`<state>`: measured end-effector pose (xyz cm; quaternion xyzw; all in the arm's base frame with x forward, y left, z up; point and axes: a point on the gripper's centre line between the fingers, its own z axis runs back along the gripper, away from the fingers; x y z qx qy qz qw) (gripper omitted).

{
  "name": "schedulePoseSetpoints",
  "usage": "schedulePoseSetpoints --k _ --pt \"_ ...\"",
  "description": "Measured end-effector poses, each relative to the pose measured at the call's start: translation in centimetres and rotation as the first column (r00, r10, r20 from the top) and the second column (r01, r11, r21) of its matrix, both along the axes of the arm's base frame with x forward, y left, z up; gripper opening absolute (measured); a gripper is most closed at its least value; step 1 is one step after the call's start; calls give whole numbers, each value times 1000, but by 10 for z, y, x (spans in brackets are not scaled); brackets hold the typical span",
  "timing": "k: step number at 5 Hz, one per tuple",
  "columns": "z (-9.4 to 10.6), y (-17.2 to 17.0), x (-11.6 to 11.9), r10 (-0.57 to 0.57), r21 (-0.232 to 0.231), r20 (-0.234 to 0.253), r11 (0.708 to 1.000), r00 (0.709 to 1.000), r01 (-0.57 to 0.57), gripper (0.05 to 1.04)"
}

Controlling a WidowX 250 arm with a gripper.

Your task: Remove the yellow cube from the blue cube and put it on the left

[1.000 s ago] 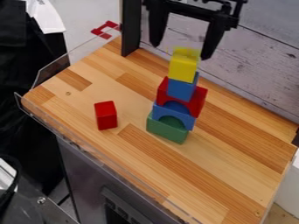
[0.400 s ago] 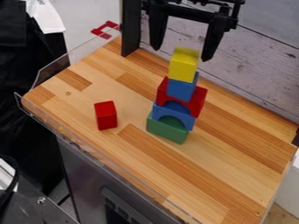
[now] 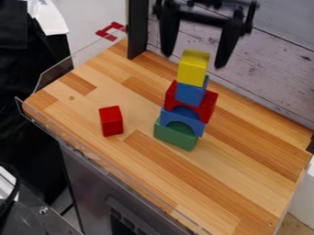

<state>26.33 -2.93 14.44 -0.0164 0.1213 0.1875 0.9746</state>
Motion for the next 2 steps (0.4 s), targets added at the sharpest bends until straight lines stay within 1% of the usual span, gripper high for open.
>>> schedulePoseSetpoints --k 1,2 --pt "-11 5 -4 14 -8 -32 1000 999 -15 999" --pt "-15 6 -4 23 -17 -49 1000 999 -24 971"
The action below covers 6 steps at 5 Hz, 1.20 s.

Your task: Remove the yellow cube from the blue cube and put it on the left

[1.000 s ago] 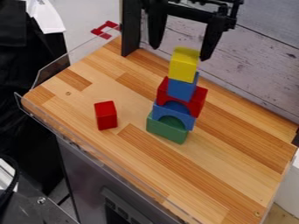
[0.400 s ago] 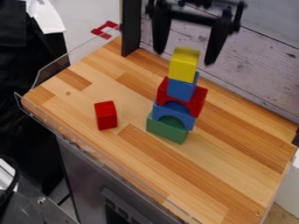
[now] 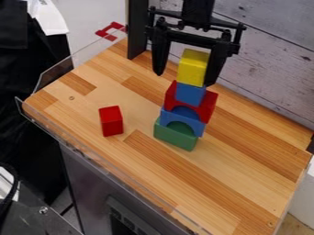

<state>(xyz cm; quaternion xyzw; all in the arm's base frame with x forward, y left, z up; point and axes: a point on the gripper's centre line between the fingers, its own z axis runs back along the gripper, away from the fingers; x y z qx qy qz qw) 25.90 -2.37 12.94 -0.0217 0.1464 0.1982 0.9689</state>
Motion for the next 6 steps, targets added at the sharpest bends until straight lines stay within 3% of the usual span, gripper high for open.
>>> schedulePoseSetpoints --k 1,2,3,4,5,6 --pt "0 -1 0 -4 -6 2 1000 1000 4 695" --pt "0 -1 0 0 -10 -3 1000 1000 0 587" --pt "10 -2 5 -1 -10 12 1000 1000 1 586" --pt "36 18 8 54 7 92 998 994 -55 586" --pt "46 57 4 170 26 133 984 976 -175 586" --pt "29 84 -14 264 15 74 964 962 -266 586"
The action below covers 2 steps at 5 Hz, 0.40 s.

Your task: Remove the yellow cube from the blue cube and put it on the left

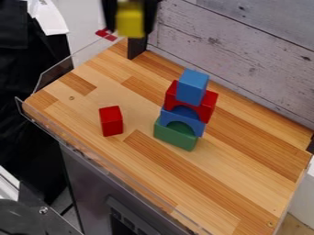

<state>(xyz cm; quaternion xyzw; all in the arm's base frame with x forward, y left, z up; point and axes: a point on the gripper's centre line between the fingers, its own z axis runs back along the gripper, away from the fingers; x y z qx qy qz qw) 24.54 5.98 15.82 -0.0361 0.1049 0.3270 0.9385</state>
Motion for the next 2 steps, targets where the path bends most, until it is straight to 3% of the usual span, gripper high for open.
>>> schedulePoseSetpoints --k 1,2 --pt "-17 6 -1 31 -26 -19 999 999 -32 586" --pt "-42 7 6 35 -61 -74 997 997 -39 586"
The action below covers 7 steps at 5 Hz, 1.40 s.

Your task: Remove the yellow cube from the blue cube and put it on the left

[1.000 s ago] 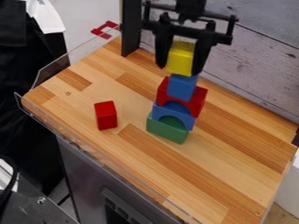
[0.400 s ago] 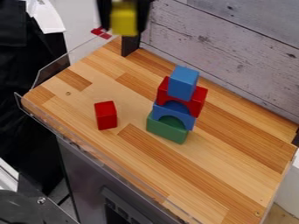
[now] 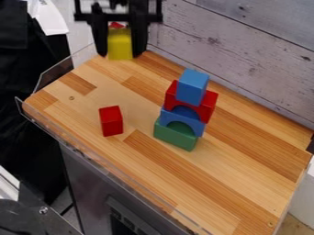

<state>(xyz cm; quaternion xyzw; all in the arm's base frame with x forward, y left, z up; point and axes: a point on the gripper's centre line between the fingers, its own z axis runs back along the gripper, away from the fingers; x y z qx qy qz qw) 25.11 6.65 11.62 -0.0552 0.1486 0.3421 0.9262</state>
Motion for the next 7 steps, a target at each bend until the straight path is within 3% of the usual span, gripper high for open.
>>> schedulePoseSetpoints --k 2,4,7 --pt "-34 2 8 22 -22 -19 1000 1000 -22 586" --pt "-60 13 41 11 35 25 999 1000 -12 586" --pt "-105 14 59 32 -44 -6 999 999 -32 586"
